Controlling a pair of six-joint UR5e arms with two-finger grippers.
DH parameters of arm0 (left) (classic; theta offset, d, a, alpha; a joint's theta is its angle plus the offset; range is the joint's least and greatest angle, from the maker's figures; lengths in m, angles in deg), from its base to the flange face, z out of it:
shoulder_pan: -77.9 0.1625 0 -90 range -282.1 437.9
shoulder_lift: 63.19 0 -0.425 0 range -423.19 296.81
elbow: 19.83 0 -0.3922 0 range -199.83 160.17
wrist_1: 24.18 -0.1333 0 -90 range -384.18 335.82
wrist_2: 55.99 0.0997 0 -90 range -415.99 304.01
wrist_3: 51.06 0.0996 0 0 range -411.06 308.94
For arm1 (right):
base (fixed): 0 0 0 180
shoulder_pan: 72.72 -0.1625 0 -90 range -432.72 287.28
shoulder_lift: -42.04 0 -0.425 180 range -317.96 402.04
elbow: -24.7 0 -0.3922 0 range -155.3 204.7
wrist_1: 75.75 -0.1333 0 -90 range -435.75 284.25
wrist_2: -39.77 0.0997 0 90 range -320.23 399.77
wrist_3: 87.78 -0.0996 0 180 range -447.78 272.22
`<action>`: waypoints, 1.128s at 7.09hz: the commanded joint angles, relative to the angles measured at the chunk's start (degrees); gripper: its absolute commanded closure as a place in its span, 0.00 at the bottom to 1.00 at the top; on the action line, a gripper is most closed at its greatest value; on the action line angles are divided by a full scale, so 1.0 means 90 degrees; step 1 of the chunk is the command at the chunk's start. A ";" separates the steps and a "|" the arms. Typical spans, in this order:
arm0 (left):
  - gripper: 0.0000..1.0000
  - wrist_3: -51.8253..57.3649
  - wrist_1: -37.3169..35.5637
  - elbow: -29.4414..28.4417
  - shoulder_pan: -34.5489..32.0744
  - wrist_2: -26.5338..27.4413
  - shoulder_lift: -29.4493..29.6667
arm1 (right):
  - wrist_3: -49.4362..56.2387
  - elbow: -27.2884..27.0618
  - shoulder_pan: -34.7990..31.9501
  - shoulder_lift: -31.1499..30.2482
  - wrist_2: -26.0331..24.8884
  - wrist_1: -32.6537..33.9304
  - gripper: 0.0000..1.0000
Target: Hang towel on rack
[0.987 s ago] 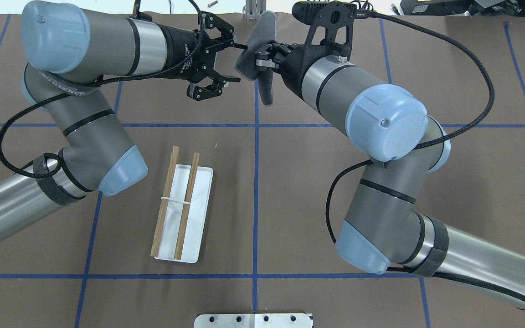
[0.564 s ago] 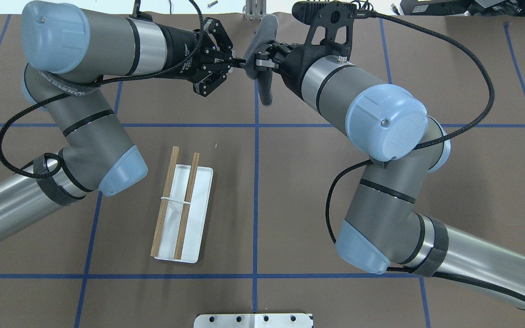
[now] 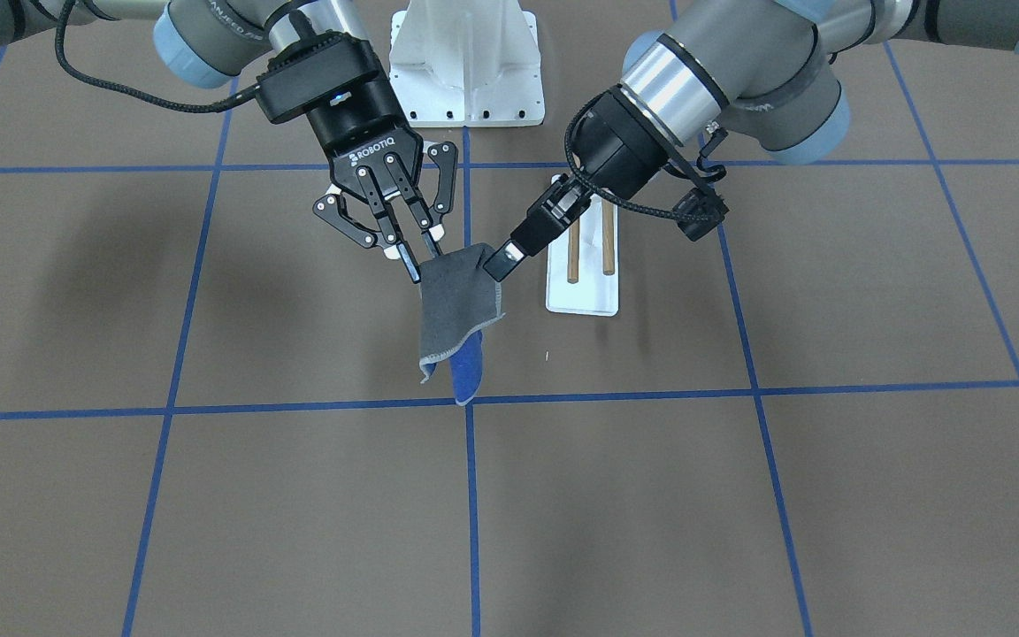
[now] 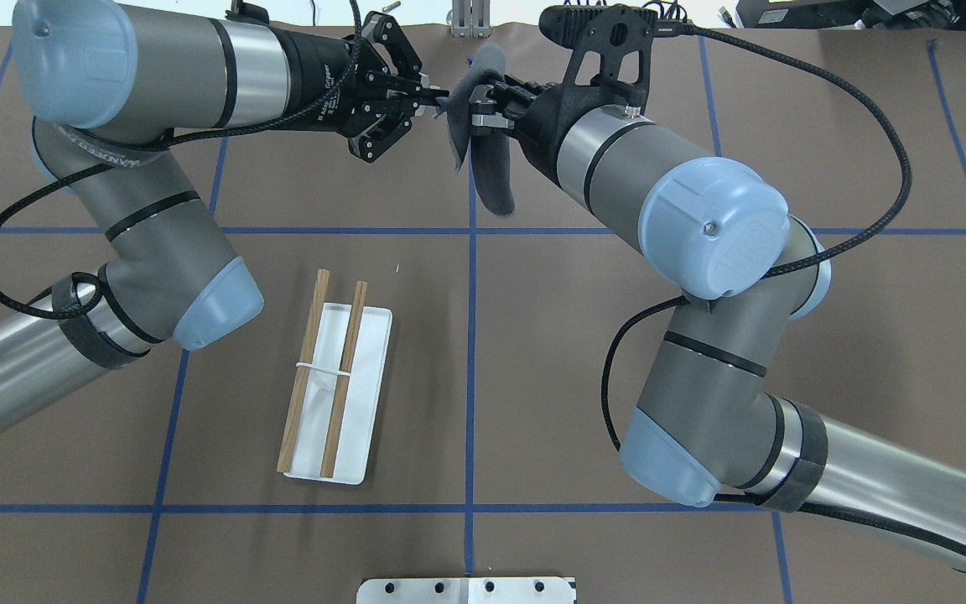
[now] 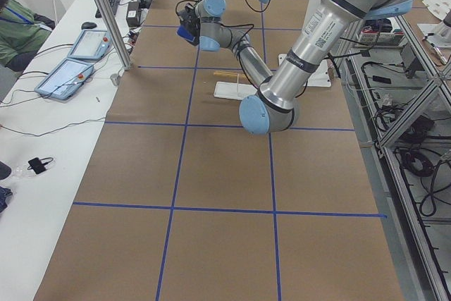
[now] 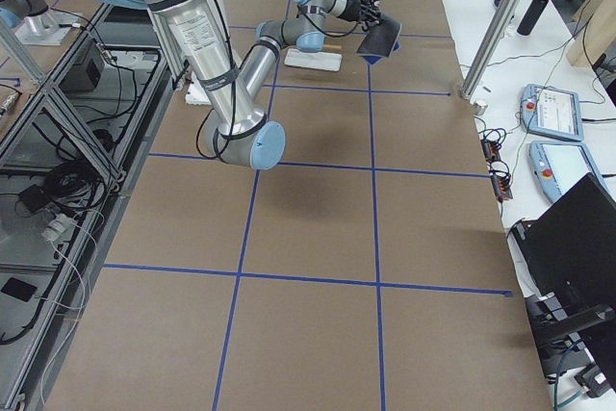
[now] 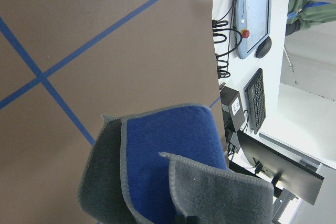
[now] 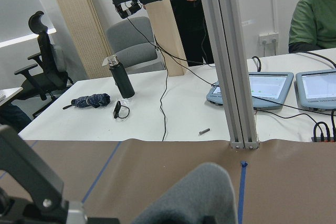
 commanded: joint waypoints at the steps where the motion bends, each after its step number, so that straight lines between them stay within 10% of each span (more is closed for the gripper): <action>1: 1.00 0.0001 -0.0009 -0.0001 -0.0111 0.0000 -0.0001 | -0.0233 -0.0044 0.0070 -0.0156 0.0236 0.0048 0.00; 8: 1.00 0.0430 0.0001 0.1150 0.0208 -0.0049 -0.0977 | 0.0720 0.0043 -0.2007 -0.0586 0.4179 0.2972 0.00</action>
